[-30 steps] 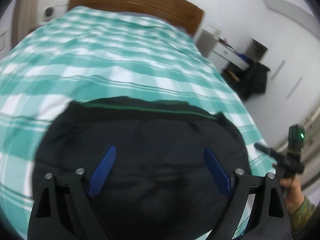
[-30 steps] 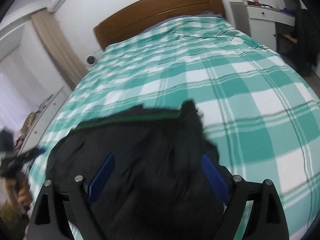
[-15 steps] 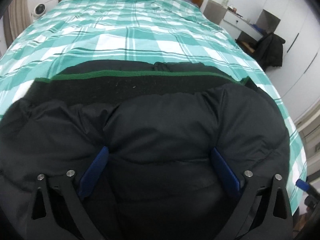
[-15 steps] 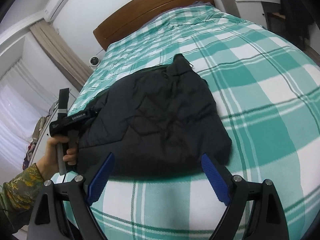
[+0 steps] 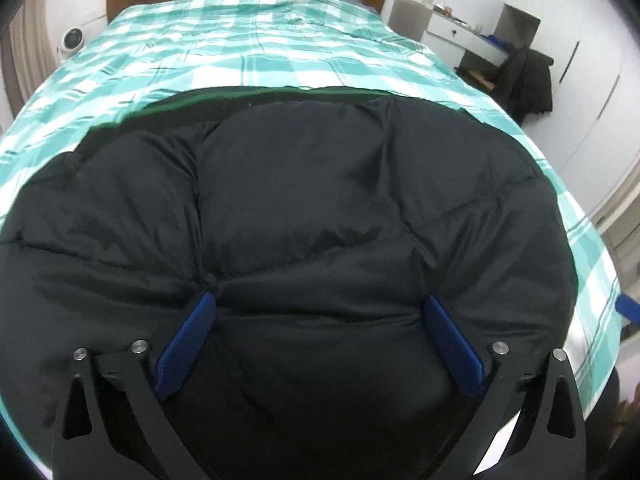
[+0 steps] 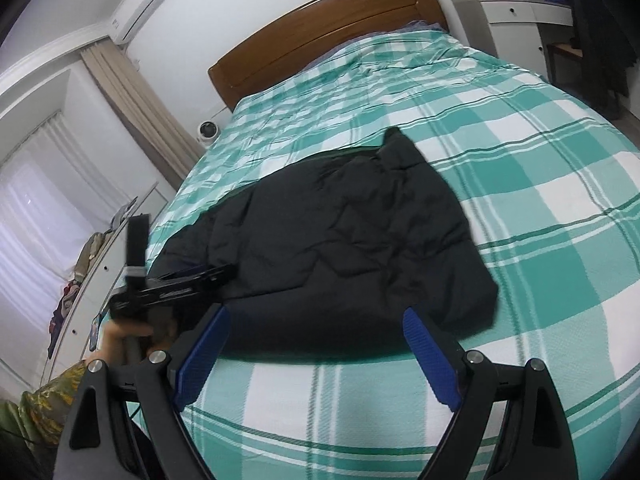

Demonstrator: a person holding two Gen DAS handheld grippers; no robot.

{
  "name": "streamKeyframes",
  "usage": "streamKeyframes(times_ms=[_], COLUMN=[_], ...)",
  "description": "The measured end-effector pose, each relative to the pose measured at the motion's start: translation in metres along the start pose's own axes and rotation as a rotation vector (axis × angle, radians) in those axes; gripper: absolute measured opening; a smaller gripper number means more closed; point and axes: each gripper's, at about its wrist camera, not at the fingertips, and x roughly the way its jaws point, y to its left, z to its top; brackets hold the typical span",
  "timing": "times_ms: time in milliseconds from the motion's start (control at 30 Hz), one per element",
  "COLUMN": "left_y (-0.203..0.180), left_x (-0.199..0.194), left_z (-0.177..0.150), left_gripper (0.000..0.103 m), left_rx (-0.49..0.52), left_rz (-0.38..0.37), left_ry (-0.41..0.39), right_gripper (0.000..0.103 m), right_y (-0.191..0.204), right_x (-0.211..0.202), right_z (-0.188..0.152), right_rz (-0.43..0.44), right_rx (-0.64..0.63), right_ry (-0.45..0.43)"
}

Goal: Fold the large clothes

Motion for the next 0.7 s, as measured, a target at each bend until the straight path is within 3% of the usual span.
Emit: streamKeyframes(times_ms=[167,267,333,467,567,700], left_y=[-0.001,-0.002,-0.004,-0.005,-0.011,-0.006], left_x=[-0.015,-0.046,-0.059,-0.04,-0.034,-0.044], left_z=[0.001,-0.008,-0.014,-0.028,-0.032,-0.026], left_gripper=[0.099,0.099,0.099,0.099,0.1,0.099], left_rx=[-0.025,-0.055,-0.053,-0.023,0.027,-0.02], left_rz=[0.005,-0.049,-0.046,0.012,0.048,0.014], left_ry=[0.013,-0.035,-0.074,-0.028,-0.043,-0.031], right_gripper=[0.09,0.09,0.09,0.09,0.09,0.09], right_y=[0.011,0.011,0.007,0.002,0.005,0.008], right_x=[-0.001,-0.004,-0.003,0.003,0.002,0.002], right_z=[-0.008,-0.012,-0.013,-0.014,-0.016,-0.016], right_rz=[-0.001,0.001,0.004,0.011,0.018,0.002], right_rx=[-0.044,-0.047,-0.032,0.005,0.003,-0.033], right_ry=[0.011,0.006,0.007,0.018,0.019,0.02])
